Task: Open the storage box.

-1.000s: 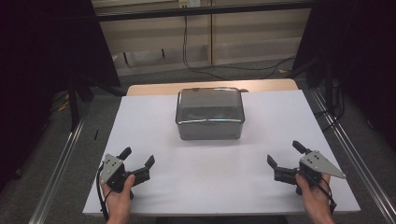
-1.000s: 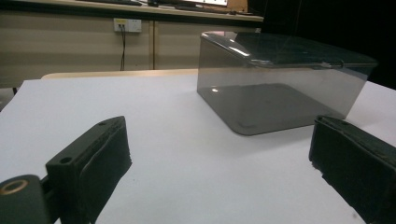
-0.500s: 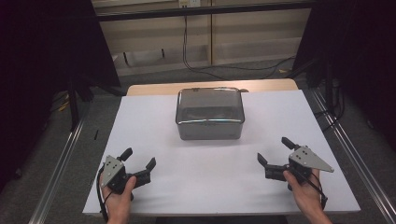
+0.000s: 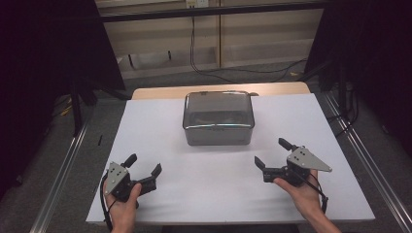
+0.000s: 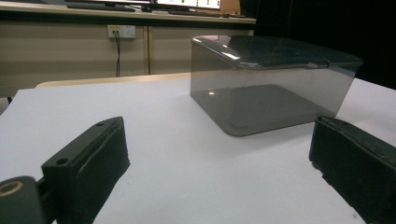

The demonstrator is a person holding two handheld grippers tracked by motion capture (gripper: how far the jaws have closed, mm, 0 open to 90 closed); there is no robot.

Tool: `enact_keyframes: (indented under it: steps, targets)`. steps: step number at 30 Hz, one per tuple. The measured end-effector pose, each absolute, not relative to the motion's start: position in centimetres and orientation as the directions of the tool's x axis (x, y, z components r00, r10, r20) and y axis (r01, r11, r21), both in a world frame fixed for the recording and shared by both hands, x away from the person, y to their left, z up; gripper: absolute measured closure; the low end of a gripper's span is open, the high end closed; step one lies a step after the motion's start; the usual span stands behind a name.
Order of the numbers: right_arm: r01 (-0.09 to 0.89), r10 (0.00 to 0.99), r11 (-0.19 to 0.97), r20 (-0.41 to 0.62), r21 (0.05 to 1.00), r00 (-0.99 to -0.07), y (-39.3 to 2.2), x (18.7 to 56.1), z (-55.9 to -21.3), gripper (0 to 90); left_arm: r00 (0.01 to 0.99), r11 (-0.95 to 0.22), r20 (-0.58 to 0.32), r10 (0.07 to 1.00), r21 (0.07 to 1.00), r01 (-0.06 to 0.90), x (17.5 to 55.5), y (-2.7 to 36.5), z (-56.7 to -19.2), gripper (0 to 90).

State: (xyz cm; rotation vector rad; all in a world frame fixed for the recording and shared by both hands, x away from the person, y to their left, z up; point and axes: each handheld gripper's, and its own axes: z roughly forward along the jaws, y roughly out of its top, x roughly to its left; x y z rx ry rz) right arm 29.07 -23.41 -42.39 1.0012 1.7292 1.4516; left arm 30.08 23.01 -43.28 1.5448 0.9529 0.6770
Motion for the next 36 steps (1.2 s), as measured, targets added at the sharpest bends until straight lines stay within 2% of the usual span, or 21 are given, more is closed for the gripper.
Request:
enact_keyframes:
  steps: [23, 36]
  targets:
    - [0.107, 0.844, 0.107, -0.033, 0.988, -0.535, -20.2, 31.9, -41.7, 0.0, 0.501, -0.035, -0.08, 0.862, 0.976, 0.215, 30.0, 23.1, -43.4, 4.4]
    - [0.052, 0.835, 0.185, -0.129, 0.981, -0.535, -18.9, 32.9, -40.8, 0.7, 0.501, -0.037, -0.077, 0.862, 0.976, 0.215, 30.1, 23.2, -43.4, 4.4]
